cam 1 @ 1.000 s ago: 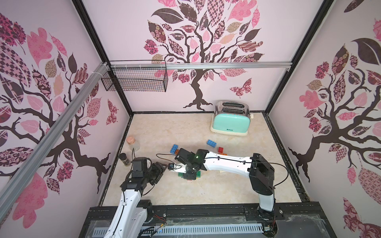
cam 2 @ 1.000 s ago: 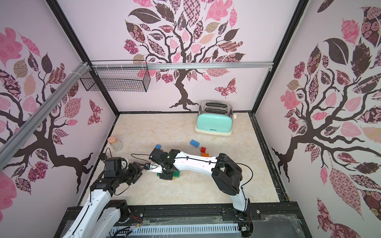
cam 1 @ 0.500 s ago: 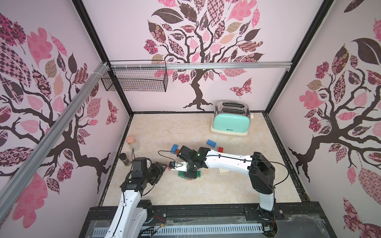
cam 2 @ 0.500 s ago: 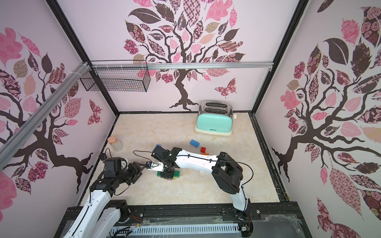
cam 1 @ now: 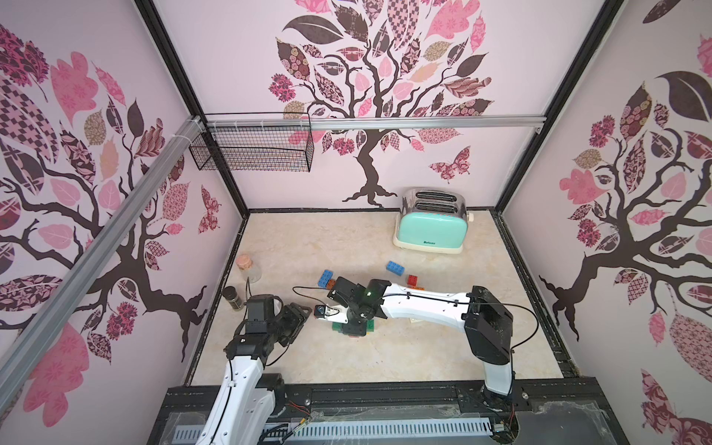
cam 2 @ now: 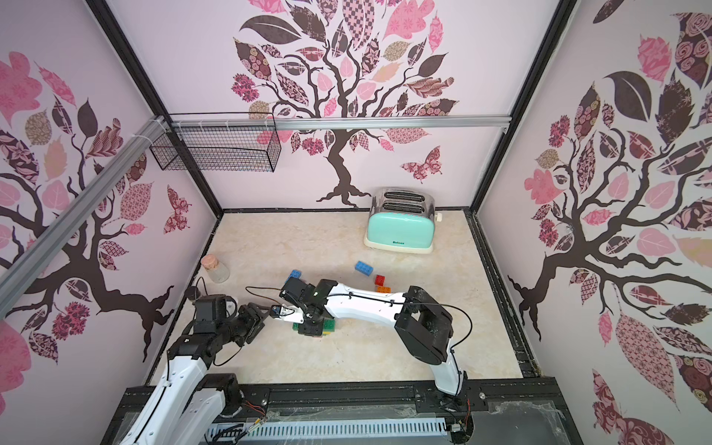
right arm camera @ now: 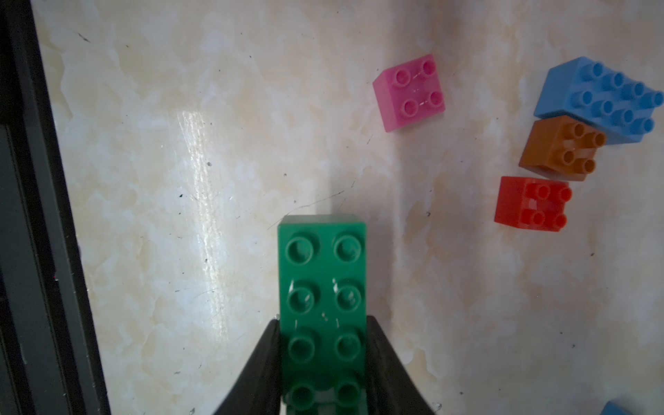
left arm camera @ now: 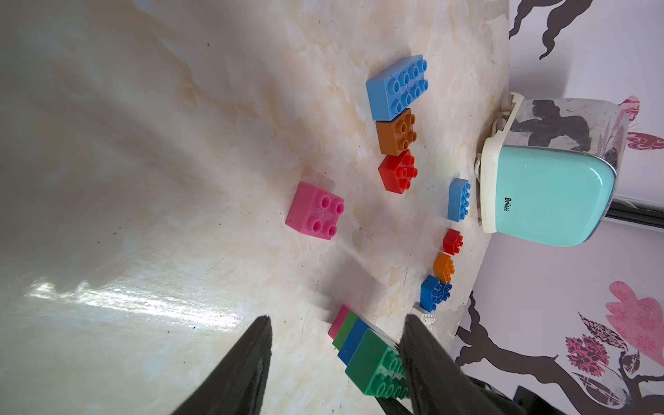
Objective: Assemble a heart with lego
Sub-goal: Assemble the lego brick with the lego brick.
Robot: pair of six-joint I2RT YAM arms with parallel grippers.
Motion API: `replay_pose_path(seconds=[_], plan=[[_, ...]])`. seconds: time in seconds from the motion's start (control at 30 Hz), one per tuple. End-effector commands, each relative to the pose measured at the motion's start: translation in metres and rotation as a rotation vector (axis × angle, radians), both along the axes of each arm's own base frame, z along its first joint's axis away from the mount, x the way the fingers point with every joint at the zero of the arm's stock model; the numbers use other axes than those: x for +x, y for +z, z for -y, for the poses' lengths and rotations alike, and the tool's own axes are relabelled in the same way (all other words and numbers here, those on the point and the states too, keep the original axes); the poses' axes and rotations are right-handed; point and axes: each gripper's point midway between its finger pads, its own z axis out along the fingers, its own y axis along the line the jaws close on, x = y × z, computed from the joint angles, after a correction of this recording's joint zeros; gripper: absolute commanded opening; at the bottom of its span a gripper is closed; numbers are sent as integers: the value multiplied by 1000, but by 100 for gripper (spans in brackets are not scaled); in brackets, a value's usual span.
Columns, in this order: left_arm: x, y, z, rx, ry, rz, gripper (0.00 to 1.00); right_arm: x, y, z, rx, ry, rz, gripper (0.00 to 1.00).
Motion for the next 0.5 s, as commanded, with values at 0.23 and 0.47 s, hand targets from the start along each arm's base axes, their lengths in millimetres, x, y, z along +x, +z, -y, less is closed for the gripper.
replay_pose_path(seconds=[0.23,0.47], plan=[[0,1,-2,4,8,10,61,-24,-29,43,-158,5,-104,28],[1,4,2,-14,-7,18,61,-18,-12,32,-100,1,-91,38]])
